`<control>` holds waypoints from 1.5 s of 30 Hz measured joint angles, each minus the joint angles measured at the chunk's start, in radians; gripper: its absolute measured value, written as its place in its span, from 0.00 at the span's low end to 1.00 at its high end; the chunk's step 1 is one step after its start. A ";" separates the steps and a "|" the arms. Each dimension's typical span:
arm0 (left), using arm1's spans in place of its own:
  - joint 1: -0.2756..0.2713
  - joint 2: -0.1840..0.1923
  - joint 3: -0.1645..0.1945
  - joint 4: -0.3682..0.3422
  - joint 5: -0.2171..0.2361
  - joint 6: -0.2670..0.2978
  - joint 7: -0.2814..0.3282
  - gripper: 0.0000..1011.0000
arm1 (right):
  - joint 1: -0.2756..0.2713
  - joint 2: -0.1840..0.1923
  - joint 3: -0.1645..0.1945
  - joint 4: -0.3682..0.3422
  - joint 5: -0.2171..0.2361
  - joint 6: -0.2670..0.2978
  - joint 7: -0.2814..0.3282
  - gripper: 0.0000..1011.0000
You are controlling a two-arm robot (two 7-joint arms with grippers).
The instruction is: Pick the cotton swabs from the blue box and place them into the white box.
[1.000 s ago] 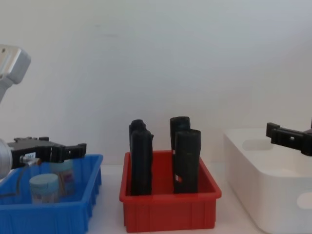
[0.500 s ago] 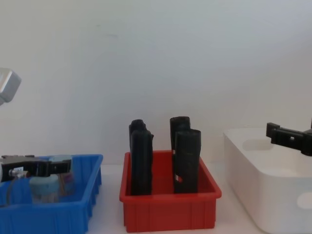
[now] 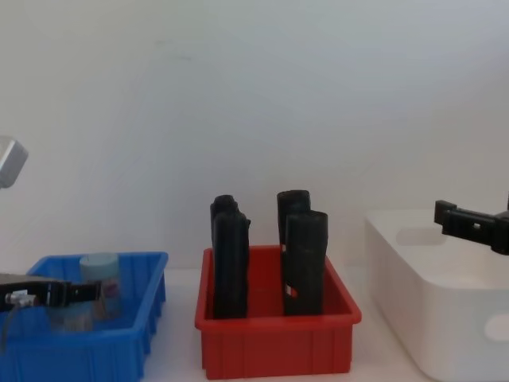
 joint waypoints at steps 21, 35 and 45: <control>-0.015 -0.007 -0.007 0.039 0.004 0.008 -0.015 0.67 | 0.000 0.000 0.000 0.000 0.000 0.000 0.000 0.99; 0.026 0.020 -0.022 -0.083 0.011 0.013 -0.022 0.67 | 0.000 0.000 0.000 0.000 0.000 0.000 0.000 0.99; 0.049 0.046 -0.031 -0.201 0.040 0.039 -0.070 0.67 | 0.000 0.000 0.000 0.000 0.000 0.000 0.000 0.99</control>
